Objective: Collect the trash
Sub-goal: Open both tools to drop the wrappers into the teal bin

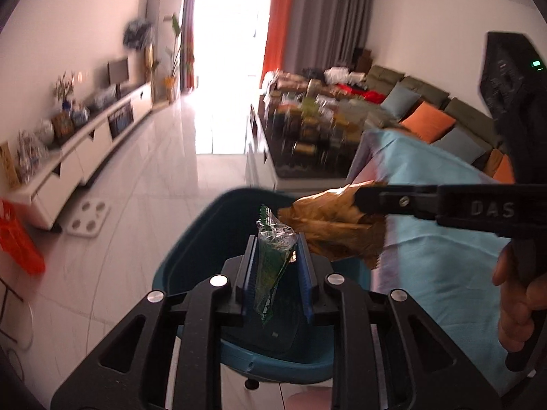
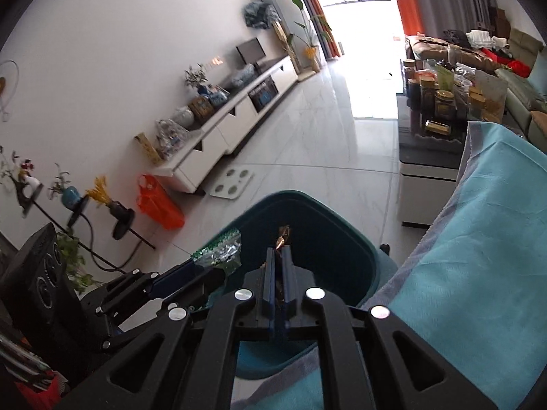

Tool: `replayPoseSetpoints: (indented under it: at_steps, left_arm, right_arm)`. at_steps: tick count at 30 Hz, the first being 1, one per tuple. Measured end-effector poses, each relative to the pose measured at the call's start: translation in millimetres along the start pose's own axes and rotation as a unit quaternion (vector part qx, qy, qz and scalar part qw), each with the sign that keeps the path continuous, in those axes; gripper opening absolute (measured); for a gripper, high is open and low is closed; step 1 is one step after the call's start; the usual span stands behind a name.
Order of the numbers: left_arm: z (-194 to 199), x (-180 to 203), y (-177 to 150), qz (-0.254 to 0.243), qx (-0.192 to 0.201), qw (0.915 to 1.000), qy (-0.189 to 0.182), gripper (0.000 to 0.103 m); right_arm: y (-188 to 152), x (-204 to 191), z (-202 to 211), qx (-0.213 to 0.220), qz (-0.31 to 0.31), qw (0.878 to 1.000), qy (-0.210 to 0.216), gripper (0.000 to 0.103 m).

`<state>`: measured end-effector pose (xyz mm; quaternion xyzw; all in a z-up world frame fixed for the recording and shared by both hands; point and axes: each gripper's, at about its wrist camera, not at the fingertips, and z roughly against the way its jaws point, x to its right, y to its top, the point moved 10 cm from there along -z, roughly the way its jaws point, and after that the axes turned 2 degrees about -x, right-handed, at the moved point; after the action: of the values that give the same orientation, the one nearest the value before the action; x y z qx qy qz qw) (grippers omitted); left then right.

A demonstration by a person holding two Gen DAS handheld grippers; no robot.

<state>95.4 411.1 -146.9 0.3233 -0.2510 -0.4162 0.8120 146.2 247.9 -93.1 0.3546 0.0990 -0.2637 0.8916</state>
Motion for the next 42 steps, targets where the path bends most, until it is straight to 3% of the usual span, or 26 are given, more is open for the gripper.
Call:
replayPoseSetpoints:
  at_steps: [1,3,4,5,7,9,11,14,17,21,28,37,42]
  left_arm:
    - [-16,2,-3,0.011,-0.015,0.9998,-0.012,0.027]
    - [-27,-3,-6,0.021,-0.018,0.9996,0.002,0.031]
    - [-32,0,-9,0.026,-0.018,0.9995,0.005,0.041]
    - [-38,1,-9,0.034,-0.021,0.9992,0.004,0.053]
    - [-48,4,-6,0.045,-0.022,0.9988,-0.001,0.057]
    - [-48,3,-4,0.037,-0.018,0.9991,-0.001,0.072]
    - [-43,8,4,0.027,-0.002,0.9996,0.01,0.082]
    - [-21,12,18,0.024,0.032,0.9988,0.028,0.097]
    - [13,18,33,0.037,0.067,0.9968,0.026,0.097]
    - [49,27,50,0.051,0.1,0.9931,0.033,0.098]
    - [107,59,67,0.056,0.147,0.9861,0.052,0.098]
    - [180,141,71,-0.007,0.242,0.9702,-0.018,0.098]
    - [189,194,64,-0.041,0.254,0.9648,-0.053,0.098]
  right_arm:
    - [0,1,-4,-0.004,-0.005,1.0,-0.002,0.009]
    - [0,5,-11,-0.009,-0.009,1.0,-0.007,0.016]
    - [1,7,-13,-0.011,-0.013,1.0,-0.007,0.019]
    - [2,7,-15,-0.013,-0.02,1.0,-0.002,0.028]
    - [4,11,-11,-0.003,-0.029,1.0,0.0,0.03]
    - [6,14,-5,0.006,-0.036,0.999,0.003,0.03]
    - [10,18,14,0.031,-0.038,0.999,0.0,0.033]
    - [16,22,43,0.071,-0.033,0.997,-0.008,0.049]
    - [17,25,78,0.111,-0.023,0.993,-0.017,0.068]
    - [10,27,118,0.153,-0.019,0.988,-0.019,0.08]
    - [-10,41,172,0.206,-0.014,0.977,-0.041,0.088]
    - [-53,61,242,0.273,0.0,0.955,-0.119,0.096]
    - [-84,80,274,0.295,-0.015,0.941,-0.168,0.096]
